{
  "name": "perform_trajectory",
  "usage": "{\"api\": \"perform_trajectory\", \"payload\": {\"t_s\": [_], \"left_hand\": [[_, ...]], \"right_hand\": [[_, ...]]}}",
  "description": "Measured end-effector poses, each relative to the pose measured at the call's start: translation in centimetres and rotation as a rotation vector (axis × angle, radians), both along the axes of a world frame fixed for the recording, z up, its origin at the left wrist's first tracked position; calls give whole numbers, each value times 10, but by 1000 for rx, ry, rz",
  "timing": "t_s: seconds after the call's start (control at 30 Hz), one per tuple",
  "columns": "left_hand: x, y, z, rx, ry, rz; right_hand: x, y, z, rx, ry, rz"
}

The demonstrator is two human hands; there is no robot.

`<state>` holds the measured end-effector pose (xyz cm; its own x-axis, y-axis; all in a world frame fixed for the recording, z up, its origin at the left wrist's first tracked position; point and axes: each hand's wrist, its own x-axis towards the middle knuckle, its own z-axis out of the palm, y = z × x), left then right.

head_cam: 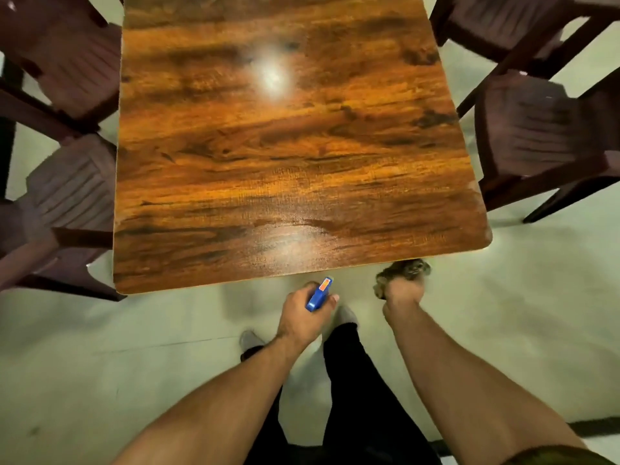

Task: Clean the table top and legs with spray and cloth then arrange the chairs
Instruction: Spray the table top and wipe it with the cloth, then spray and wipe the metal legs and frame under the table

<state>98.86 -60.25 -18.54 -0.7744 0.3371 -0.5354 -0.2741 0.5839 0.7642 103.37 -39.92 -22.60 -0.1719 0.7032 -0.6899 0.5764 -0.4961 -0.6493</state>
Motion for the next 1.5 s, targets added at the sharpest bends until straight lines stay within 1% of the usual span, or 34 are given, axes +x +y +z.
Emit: {"api": "perform_trajectory", "payload": {"t_s": [0.03, 0.1, 0.17, 0.23, 0.33, 0.4, 0.5, 0.57, 0.77, 0.97, 1.03, 1.1, 1.17, 1.27, 1.33, 1.37, 1.43, 1.5], "left_hand": [[-1, -2, -17, -21, 5, 21], [-6, -8, -49, -76, 19, 51], [-16, -12, -75, -109, 35, 36], [-24, -20, -109, -131, 47, 46], [-39, -26, -155, -110, 85, 122], [-51, -29, -191, -110, 107, 163], [-69, -35, -237, -109, 125, 183], [-80, -40, -267, -82, 154, 202], [-116, -57, -340, -51, 293, 163], [-163, -53, -417, 21, 373, 150], [-177, -42, -444, 71, 381, 165], [-186, -28, -468, 134, 393, 200], [-193, -17, -478, 154, 383, 226], [-191, 3, -494, 177, 375, 215], [-188, 14, -507, 192, 373, 192], [-186, 21, -515, 200, 365, 181], [-183, 31, -525, 214, 339, 179], [-180, 41, -532, 235, 306, 180]], "right_hand": [[-9, -14, -10, -79, 10, 49], [-18, -33, -37, -276, 129, 16], [-29, -44, -62, -280, 122, 188], [-36, -56, -105, -291, 107, 352], [-54, -59, -152, -296, 53, 441], [-71, -66, -159, -282, 53, 503], [-90, -69, -195, -228, 50, 598], [-101, -72, -227, -193, 40, 622], [-133, -79, -288, -179, 51, 725], [-175, -59, -351, -103, -17, 1028], [-190, -45, -365, -26, -56, 1133], [-199, -32, -376, 37, -56, 1182], [-207, -22, -379, 39, -25, 1124], [-206, -2, -395, 64, 20, 977], [-198, 14, -408, 73, 61, 825], [-193, 24, -414, 42, 101, 705], [-179, 44, -422, -95, 236, 484], [-167, 64, -428, -239, 380, 381]]}}
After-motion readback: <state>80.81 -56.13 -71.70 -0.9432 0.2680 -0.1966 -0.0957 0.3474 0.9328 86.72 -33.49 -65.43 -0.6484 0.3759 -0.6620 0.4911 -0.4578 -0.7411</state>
